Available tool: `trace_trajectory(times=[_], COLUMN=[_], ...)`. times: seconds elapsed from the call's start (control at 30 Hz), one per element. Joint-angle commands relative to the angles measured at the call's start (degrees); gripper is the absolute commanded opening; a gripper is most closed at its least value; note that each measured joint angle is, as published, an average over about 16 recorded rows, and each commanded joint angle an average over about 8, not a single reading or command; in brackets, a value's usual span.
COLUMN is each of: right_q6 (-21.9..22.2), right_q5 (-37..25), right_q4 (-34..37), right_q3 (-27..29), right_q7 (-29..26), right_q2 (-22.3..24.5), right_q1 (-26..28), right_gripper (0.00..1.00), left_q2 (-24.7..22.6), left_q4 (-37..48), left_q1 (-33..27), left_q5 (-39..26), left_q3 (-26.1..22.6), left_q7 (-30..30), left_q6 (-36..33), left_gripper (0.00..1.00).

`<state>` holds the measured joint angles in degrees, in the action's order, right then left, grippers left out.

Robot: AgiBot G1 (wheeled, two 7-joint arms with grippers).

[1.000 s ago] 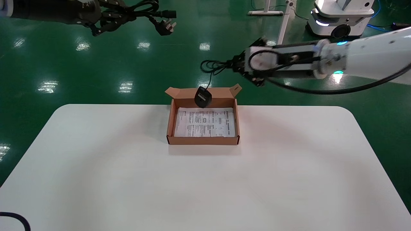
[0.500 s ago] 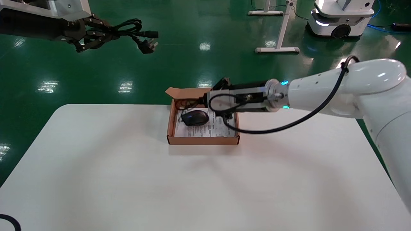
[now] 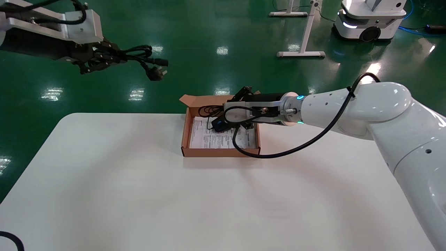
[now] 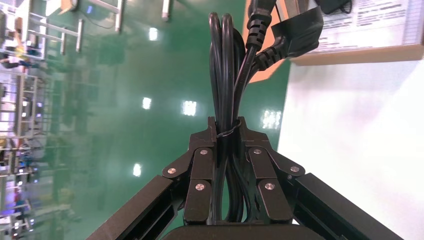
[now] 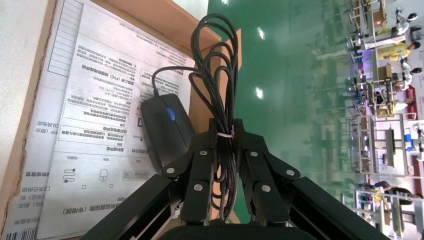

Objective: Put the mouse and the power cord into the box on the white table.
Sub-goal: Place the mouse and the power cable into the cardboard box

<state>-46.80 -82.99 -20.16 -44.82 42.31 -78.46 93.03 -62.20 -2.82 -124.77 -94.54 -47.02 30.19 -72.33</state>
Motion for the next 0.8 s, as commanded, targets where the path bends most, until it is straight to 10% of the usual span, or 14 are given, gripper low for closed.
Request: trace_trajectory(times=[0.03, 0.53, 0.8], right_q6=[1.1, 6.0, -4.3], right_q5=[0.6, 3.9, 5.2], right_q4=[-0.7, 6.8, 12.1], right_q3=[-1.4, -5.5, -4.6], right_q7=[-0.9, -2.4, 1.2], right_q2=[0.0, 4.1, 13.3], right_q1=[-0.1, 8.0, 11.9], right_gripper=[1.00, 1.00, 1.00], left_q2=[-0.5, -8.8, -15.6], left_q4=[0.3, 1.9, -1.4], left_q1=[0.1, 7.5, 18.5], left_q5=[-0.4, 3.0, 5.4], left_q3=[-0.3, 2.0, 3.3], left_q7=[0.1, 0.2, 1.4], left_q6=[-0.2, 3.5, 16.3], left_gripper=[0.00, 0.00, 0.00])
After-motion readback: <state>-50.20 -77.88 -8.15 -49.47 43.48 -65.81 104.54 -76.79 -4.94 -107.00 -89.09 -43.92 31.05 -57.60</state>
